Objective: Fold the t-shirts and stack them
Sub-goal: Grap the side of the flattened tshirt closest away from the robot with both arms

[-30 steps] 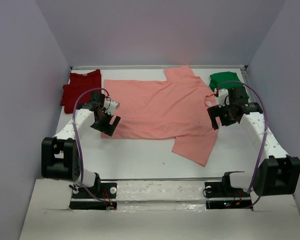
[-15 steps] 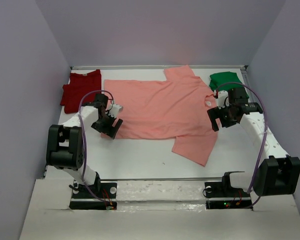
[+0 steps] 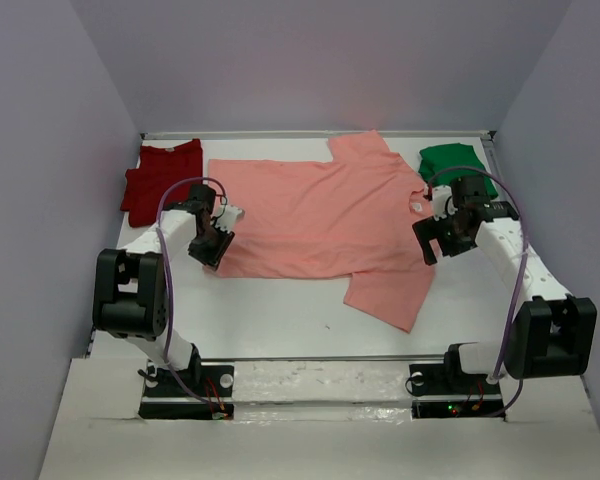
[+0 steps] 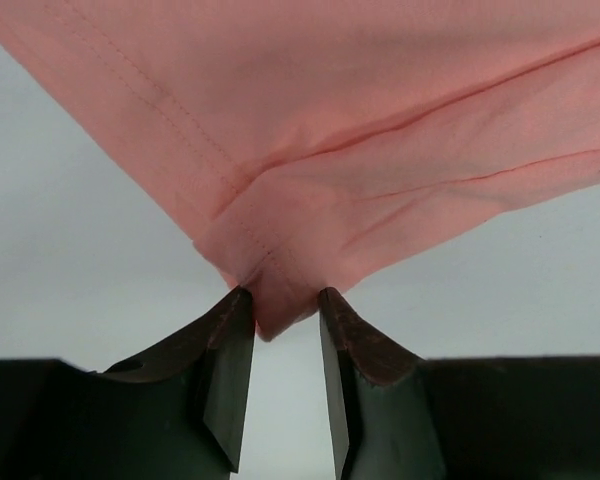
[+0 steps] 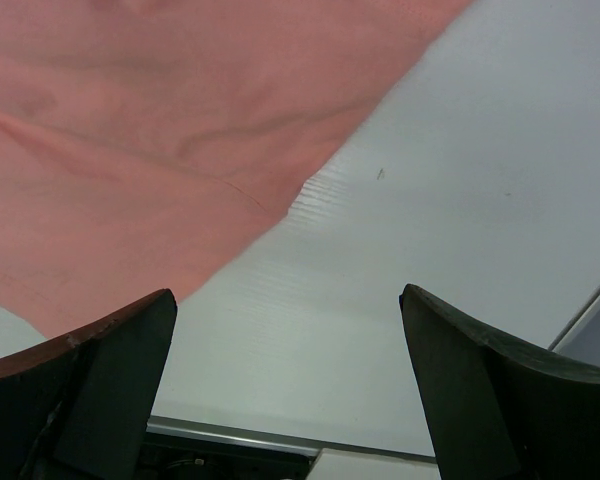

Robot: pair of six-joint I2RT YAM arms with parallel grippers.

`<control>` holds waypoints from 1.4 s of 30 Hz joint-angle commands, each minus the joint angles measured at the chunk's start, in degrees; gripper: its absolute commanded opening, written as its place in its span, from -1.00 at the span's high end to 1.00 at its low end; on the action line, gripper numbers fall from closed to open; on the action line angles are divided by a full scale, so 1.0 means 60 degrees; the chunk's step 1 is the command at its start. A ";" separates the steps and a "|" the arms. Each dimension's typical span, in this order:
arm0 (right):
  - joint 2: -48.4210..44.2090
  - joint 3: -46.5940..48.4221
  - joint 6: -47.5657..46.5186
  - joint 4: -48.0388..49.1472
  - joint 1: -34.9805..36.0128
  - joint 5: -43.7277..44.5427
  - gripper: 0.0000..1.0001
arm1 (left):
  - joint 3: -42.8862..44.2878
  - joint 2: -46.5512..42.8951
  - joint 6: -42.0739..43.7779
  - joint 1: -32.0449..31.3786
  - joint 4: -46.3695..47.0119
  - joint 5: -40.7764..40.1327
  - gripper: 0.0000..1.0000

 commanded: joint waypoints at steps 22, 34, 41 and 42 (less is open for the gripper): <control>0.2551 0.1333 -0.0030 -0.1152 0.0004 -0.1210 -0.48 | 0.0067 -0.1064 0.0010 0.0003 -0.0326 -0.0249 1.00; 0.2992 0.1422 0.0336 -0.1973 0.0004 -0.1595 -0.18 | 0.0125 -0.1152 0.0039 0.0003 -0.0414 -0.0454 1.00; 0.2962 0.1012 0.0863 -0.1681 0.0004 -0.1009 -0.20 | 0.0228 -0.1239 -0.0005 0.0003 -0.0399 -0.0425 1.00; 0.2948 0.0823 0.0878 -0.1492 0.0004 -0.0921 -0.21 | 0.0199 -0.1254 0.0009 0.0003 -0.0384 -0.0424 1.00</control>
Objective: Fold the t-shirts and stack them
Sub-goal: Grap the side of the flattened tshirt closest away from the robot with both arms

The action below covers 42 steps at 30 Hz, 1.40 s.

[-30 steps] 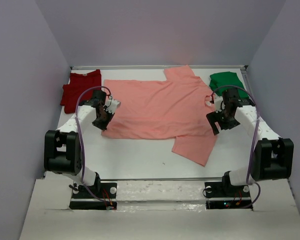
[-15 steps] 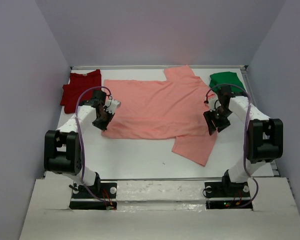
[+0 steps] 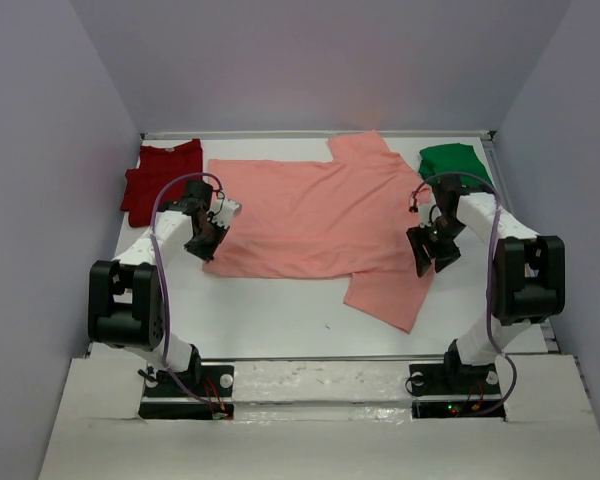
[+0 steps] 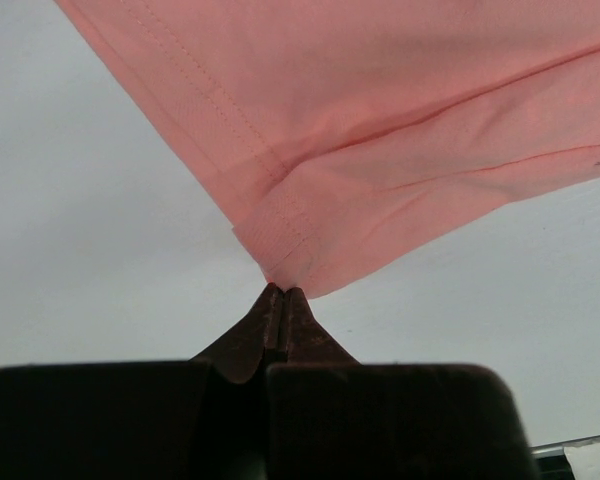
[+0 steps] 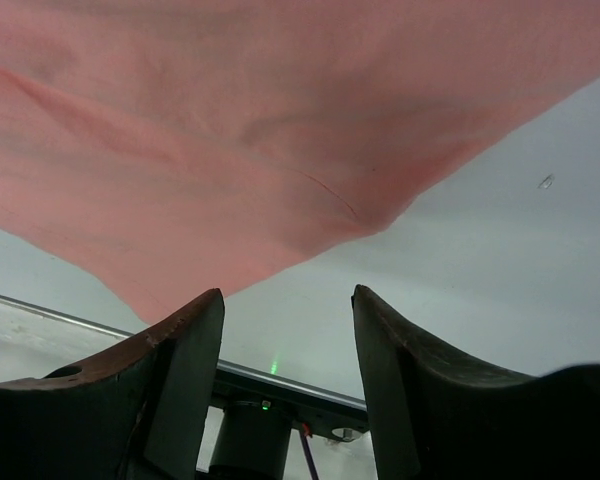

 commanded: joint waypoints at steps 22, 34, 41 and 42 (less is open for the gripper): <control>0.0181 -0.0952 0.0793 0.2466 -0.0084 0.0929 -0.15 | 0.0112 -0.0631 -0.0002 0.0003 -0.0216 -0.0155 1.00; 0.0269 -0.1187 0.0969 0.2761 -0.0450 0.1501 -0.14 | 0.0200 -0.0632 -0.0074 0.0003 -0.0275 -0.0185 1.00; 0.0709 -0.1260 0.0954 0.2907 -0.0538 0.1326 0.98 | 0.0200 -0.0661 -0.0089 0.0003 -0.0246 -0.0214 1.00; 0.0781 -0.1260 0.0969 0.2921 -0.0538 0.1282 1.00 | 0.0185 -0.0675 -0.0089 0.0003 -0.0246 -0.0214 1.00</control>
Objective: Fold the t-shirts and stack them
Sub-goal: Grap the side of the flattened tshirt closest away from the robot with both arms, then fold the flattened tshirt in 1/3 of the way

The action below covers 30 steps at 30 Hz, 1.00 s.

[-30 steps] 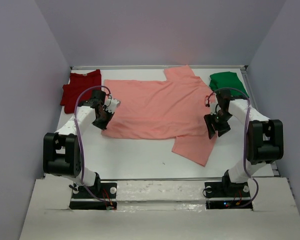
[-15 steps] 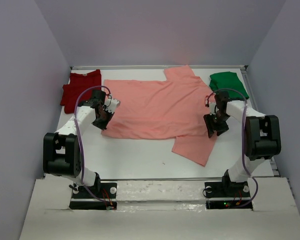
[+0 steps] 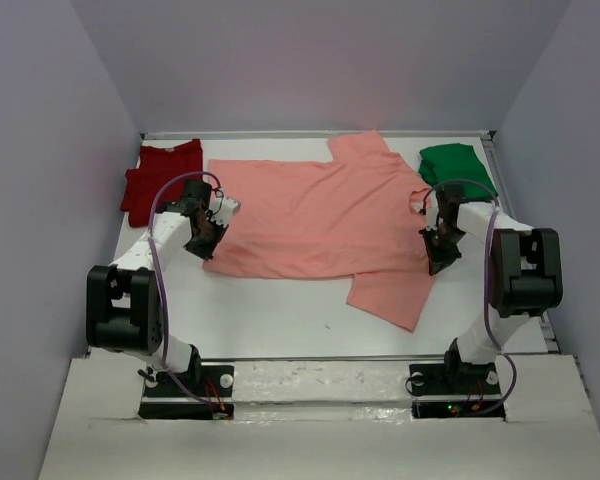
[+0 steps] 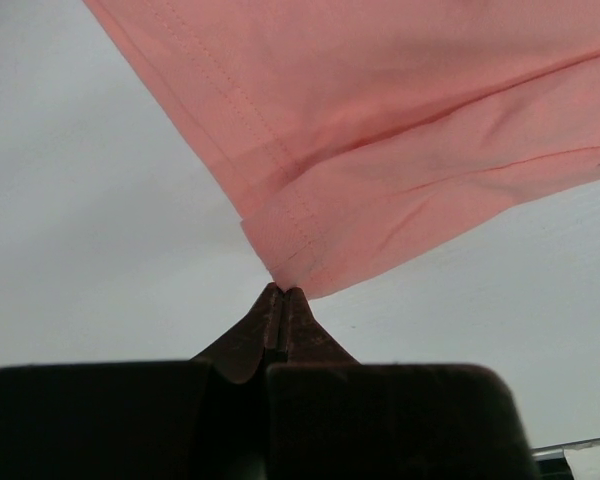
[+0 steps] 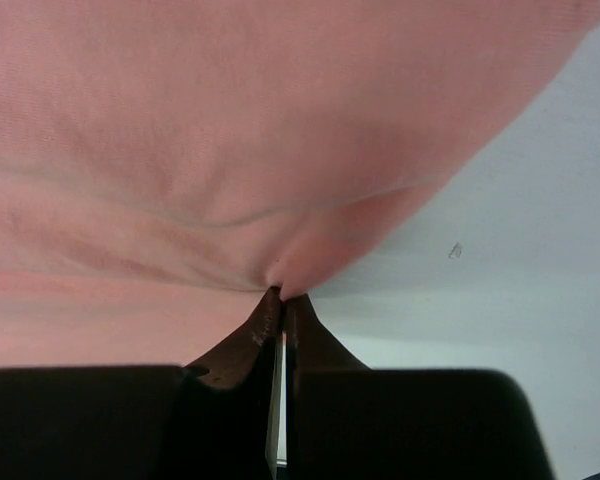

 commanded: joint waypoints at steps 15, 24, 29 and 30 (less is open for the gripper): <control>-0.1443 0.0355 -0.0242 -0.0400 -0.0068 0.0097 1.00 | 0.0566 -0.1243 -0.0177 0.0003 0.0035 -0.0765 1.00; -0.2953 0.1366 -0.0271 -0.1045 -0.0068 0.0757 1.00 | 0.1181 -0.1962 -0.0353 0.0003 0.0343 -0.1426 1.00; -0.2954 0.1747 -0.0315 -0.1148 -0.0068 0.0831 1.00 | 0.1196 -0.2079 -0.0353 0.0003 0.0402 -0.1720 1.00; -0.2925 0.1776 -0.0330 -0.1134 -0.0068 0.0860 1.00 | 0.1196 -0.2137 -0.0368 0.0003 0.0417 -0.1749 1.00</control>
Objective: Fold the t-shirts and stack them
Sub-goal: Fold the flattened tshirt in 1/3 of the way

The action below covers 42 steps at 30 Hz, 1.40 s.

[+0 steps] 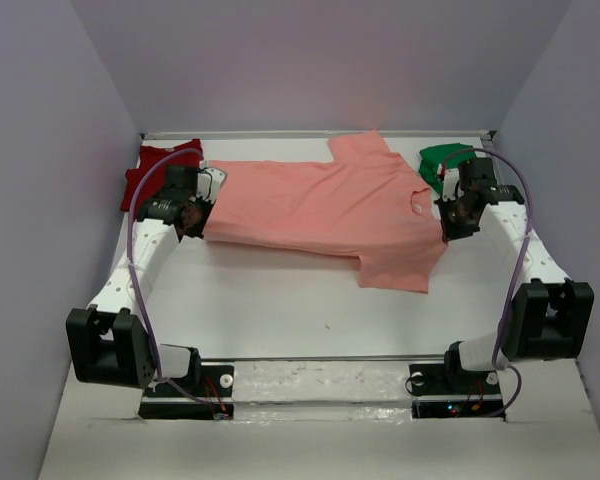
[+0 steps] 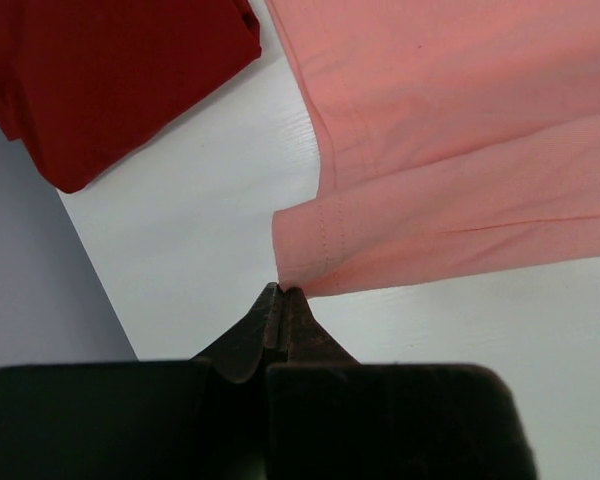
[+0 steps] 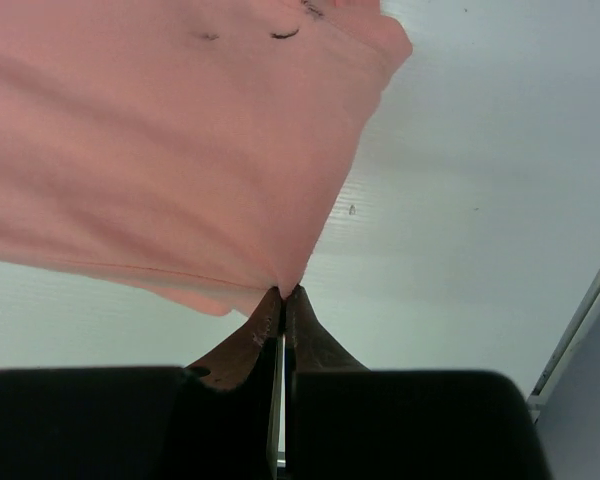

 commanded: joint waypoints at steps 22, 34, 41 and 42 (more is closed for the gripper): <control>0.2328 0.2607 -0.0214 0.0704 -0.0032 0.0123 1.00 | 0.0263 0.0405 -0.0377 -0.0173 0.1290 -0.1349 1.00; 0.3794 0.3588 -0.0302 0.0880 -0.0032 -0.0288 1.00 | 0.0307 0.1371 -0.0523 -0.0832 0.2052 -0.2272 1.00; 0.4658 0.4028 -0.0419 0.0997 -0.0032 -0.0201 1.00 | 0.0468 0.2366 -0.0377 -0.1081 0.2519 -0.2770 1.00; 0.4761 0.4145 -0.0433 0.1011 -0.0032 -0.0185 1.00 | 0.0497 0.2484 -0.0348 -0.1081 0.2579 -0.2814 1.00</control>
